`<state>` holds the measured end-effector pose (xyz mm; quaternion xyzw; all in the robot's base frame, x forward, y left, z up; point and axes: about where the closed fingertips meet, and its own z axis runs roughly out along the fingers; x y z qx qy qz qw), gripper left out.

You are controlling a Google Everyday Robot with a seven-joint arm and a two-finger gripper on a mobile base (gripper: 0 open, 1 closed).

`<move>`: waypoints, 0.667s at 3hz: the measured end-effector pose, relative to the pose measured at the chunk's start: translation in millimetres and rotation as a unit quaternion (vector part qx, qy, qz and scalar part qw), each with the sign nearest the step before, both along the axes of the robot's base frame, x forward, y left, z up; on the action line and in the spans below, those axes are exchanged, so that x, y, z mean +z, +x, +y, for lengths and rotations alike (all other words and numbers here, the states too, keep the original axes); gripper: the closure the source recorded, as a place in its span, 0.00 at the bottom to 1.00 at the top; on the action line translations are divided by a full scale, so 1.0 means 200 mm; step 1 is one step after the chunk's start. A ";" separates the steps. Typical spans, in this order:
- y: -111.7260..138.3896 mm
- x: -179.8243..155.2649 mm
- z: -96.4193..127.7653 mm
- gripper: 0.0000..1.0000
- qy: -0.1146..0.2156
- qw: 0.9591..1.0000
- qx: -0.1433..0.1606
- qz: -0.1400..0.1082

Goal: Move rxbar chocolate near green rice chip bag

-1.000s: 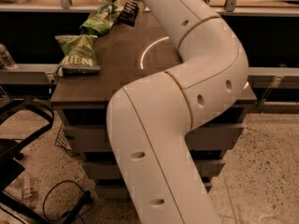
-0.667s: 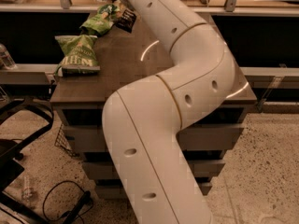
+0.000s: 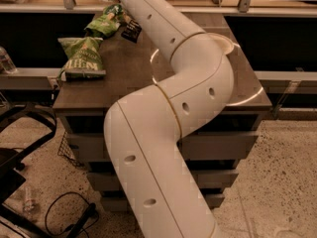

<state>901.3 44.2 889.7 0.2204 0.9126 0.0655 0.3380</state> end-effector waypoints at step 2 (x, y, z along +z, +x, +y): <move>0.12 -0.02 0.00 1.00 0.005 0.999 -0.037 -0.038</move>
Offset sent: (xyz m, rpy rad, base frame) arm 0.0966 0.0074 0.0238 0.0360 -0.1867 -0.1780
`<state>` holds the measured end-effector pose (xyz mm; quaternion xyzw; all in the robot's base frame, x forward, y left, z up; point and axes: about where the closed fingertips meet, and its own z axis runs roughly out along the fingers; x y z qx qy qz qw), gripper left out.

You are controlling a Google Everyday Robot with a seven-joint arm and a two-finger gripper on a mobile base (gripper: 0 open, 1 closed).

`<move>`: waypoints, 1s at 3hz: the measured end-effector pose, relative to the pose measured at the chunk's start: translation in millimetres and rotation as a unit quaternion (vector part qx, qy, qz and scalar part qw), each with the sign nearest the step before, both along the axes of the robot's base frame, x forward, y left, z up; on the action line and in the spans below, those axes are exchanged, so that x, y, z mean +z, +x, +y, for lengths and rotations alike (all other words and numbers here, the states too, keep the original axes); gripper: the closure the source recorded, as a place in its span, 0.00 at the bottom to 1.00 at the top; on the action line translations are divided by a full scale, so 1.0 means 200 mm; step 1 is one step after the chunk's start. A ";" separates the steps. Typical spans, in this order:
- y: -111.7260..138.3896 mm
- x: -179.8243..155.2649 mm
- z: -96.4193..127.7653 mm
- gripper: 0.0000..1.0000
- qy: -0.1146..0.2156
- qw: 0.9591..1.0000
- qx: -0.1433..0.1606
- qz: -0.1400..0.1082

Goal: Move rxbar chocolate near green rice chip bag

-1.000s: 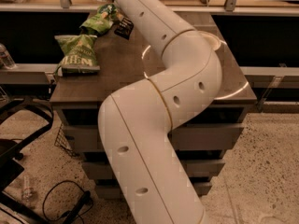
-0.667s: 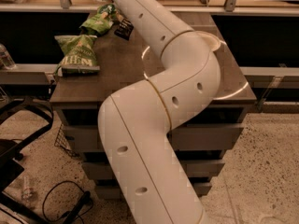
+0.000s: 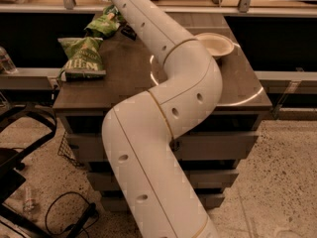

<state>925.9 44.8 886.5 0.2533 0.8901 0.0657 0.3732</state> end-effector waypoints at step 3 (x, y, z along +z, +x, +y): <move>0.12 -0.07 -0.03 0.78 -0.004 0.998 -0.049 -0.039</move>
Offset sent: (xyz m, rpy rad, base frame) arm 0.0938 -0.0001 0.0181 0.0520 -0.1178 -0.2011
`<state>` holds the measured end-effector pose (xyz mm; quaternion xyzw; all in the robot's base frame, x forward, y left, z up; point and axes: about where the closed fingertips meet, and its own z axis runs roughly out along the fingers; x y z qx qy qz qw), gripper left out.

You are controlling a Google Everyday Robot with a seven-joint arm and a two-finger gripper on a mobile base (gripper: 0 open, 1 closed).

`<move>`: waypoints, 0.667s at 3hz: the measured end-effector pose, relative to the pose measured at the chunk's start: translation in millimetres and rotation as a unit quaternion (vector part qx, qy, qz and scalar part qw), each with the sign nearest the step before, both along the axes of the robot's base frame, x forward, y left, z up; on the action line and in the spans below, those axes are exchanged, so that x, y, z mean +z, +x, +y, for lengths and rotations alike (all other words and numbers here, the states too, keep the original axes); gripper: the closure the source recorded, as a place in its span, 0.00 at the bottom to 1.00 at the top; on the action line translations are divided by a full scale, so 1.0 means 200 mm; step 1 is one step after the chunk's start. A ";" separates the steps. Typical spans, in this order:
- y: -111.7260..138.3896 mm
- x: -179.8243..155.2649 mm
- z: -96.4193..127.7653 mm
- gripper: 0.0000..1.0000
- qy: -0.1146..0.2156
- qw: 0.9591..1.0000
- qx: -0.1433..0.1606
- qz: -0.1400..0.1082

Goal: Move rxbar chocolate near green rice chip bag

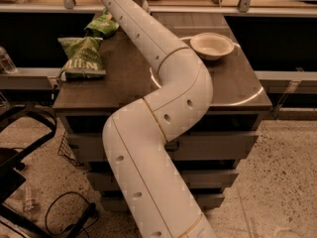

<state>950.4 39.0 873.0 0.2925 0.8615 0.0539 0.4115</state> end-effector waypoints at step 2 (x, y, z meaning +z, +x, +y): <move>0.00 -0.04 -0.01 0.24 -0.014 1.000 0.010 0.007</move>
Offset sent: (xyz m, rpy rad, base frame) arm 0.0003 -0.0006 -0.0024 -0.0102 0.0047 0.0072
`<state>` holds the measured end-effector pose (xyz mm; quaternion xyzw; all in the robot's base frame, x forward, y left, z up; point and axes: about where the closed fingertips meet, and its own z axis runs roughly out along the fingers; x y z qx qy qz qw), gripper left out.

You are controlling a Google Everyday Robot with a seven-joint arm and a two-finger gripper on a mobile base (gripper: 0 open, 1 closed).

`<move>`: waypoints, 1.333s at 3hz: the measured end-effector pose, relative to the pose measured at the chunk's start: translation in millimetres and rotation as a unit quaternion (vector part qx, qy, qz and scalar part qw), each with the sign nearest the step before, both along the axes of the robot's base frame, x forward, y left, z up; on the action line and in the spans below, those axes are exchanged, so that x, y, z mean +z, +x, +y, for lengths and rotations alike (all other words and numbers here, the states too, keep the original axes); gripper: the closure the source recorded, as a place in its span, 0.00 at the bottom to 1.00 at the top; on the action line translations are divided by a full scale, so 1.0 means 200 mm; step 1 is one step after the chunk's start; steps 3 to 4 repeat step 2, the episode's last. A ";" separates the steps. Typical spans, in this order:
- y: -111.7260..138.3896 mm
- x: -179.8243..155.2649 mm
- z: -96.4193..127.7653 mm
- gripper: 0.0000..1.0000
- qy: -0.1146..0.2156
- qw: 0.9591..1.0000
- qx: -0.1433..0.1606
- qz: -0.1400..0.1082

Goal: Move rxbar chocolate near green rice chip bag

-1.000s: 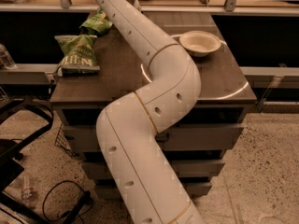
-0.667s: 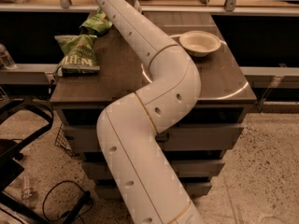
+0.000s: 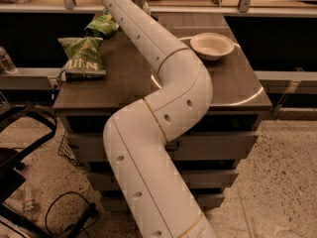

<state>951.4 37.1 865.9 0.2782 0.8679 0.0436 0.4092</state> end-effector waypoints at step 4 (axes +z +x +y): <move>0.00 -0.03 -0.01 0.00 -0.010 1.000 0.006 0.005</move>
Offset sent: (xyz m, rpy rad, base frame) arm 0.0004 -0.0010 -0.0033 -0.0118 0.0062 0.0079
